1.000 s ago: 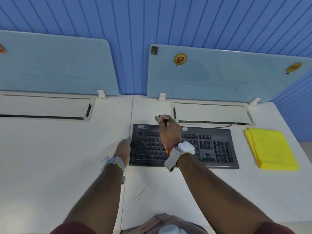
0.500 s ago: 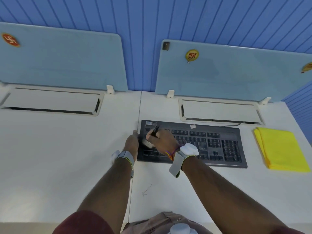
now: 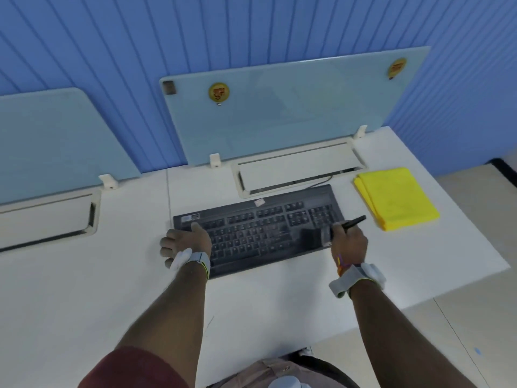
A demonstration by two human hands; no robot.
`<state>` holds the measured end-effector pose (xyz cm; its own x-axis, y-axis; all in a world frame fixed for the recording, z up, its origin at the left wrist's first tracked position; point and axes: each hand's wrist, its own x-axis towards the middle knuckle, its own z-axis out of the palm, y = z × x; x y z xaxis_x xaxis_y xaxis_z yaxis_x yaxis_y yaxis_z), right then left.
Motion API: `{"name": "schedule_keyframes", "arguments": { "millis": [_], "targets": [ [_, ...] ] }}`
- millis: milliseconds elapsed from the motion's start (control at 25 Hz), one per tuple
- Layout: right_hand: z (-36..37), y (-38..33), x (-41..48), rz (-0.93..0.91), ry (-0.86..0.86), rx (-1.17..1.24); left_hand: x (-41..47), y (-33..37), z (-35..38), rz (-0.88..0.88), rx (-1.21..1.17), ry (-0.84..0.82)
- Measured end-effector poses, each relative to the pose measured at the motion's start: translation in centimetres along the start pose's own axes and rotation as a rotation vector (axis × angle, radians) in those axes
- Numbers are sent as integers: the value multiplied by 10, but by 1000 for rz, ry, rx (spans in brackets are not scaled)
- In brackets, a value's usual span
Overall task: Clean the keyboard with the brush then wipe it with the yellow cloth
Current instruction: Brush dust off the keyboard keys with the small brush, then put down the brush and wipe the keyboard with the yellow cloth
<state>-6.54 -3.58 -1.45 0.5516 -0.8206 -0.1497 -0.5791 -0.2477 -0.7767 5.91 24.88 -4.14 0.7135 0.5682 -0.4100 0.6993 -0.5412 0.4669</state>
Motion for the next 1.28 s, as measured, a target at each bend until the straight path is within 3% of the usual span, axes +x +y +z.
{"name": "schedule_keyframes", "arguments": {
  "millis": [80, 240, 320, 440, 600, 800, 880, 1000, 1080, 1200, 1280],
  "targets": [
    [-30, 12, 15, 47, 89, 49, -33, 24, 18, 178, 7, 42],
    [-84, 53, 58, 390, 348, 267, -109, 85, 80, 436, 61, -112],
    [-94, 82, 80, 491, 358, 327, -141, 106, 112, 584, 97, -227],
    [-106, 147, 132, 644, 362, 375, -200, 138, 173, 780, 78, -559],
    [-135, 124, 154, 701, 325, 357, -261, 161, 234, 896, 184, -772],
    [-145, 137, 179, 762, 386, 287, -285, 172, 294, 1031, 406, -751],
    [-140, 135, 179, 761, 459, 240, -283, 174, 300, 1133, 487, -653],
    [-134, 124, 181, 613, 479, 138, -294, 182, 296, 1331, 477, -437],
    [-127, 114, 190, 516, 373, 90, -301, 180, 295, 1289, 582, -597],
    [-119, 100, 208, 599, 175, 101, -302, 160, 311, 1447, 719, -592],
    [-114, 94, 213, 627, 132, 83, -303, 157, 313, 1421, 721, -677]
  ]
}}
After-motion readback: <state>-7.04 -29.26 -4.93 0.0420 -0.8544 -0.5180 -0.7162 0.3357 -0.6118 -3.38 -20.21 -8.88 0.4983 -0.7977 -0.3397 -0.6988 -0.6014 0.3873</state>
